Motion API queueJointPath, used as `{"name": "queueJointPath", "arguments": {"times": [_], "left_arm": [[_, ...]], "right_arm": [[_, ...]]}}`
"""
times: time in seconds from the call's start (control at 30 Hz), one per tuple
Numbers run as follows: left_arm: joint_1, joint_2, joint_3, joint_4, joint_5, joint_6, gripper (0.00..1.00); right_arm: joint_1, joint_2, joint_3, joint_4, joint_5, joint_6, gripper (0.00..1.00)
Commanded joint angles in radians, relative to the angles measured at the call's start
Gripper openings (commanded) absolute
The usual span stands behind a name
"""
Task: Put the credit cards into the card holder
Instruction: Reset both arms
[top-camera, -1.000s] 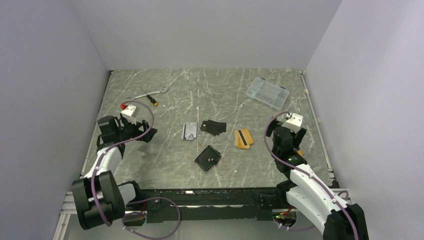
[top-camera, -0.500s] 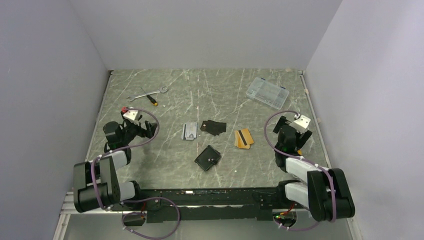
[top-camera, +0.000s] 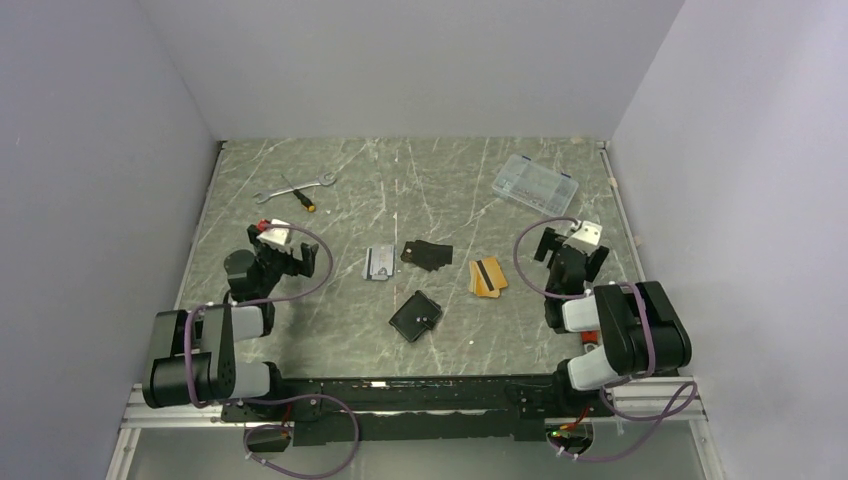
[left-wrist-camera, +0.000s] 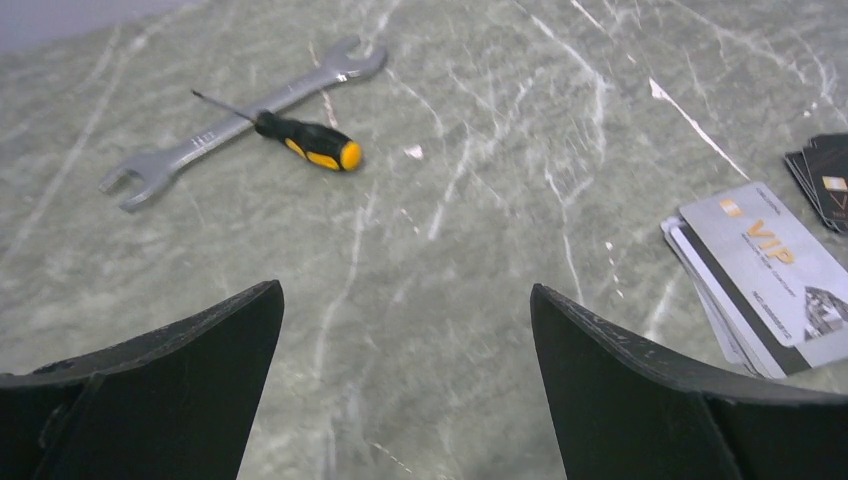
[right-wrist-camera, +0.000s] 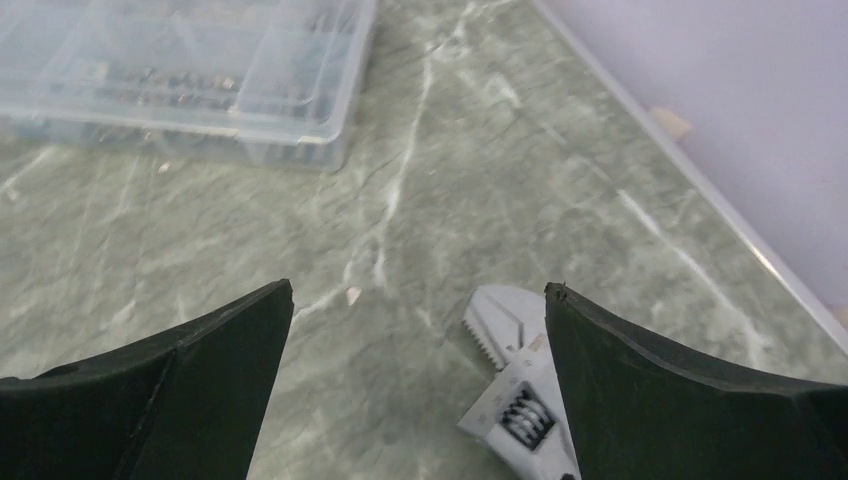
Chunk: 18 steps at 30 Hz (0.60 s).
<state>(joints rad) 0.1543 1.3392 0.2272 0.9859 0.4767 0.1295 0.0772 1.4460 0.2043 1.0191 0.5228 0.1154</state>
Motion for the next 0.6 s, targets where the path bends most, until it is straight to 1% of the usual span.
{"name": "queueJointPath", "arguments": {"times": [0.0, 0.03, 0.07, 0.1, 0.17, 0.23, 0.33, 0.43, 0.57], "left_arm": [[-0.043, 0.005, -0.009, 0.088, -0.145, 0.018, 0.99], [-0.024, 0.025, -0.017, 0.134, -0.116, -0.013, 0.99], [-0.023, 0.004, -0.013, 0.073, -0.112, 0.001, 0.99], [-0.027, -0.012, -0.008, 0.052, -0.118, 0.013, 0.99], [-0.027, 0.013, -0.025, 0.132, -0.119, -0.009, 0.99], [-0.027, -0.01, -0.01, 0.056, -0.12, 0.009, 0.99], [-0.027, 0.008, -0.024, 0.122, -0.12, -0.005, 0.99], [-0.027, -0.002, -0.007, 0.061, -0.119, 0.007, 0.99], [-0.029, 0.003, -0.015, 0.089, -0.122, 0.005, 0.99]], "right_arm": [[0.015, 0.043, 0.017, 0.149, -0.092, -0.068, 1.0], [0.011, 0.06, 0.029, 0.166, -0.079, -0.078, 1.0], [-0.002, 0.047, 0.046, 0.103, -0.096, -0.053, 1.0], [-0.029, 0.037, 0.055, 0.062, -0.134, -0.025, 1.0], [-0.042, 0.041, 0.049, 0.091, -0.145, -0.029, 1.0], [-0.042, 0.031, 0.046, 0.078, -0.147, -0.024, 1.0], [-0.041, 0.028, 0.037, 0.096, -0.139, -0.029, 1.0], [-0.042, 0.028, 0.036, 0.096, -0.139, -0.028, 1.0], [-0.042, 0.027, 0.037, 0.097, -0.139, -0.029, 1.0]]}}
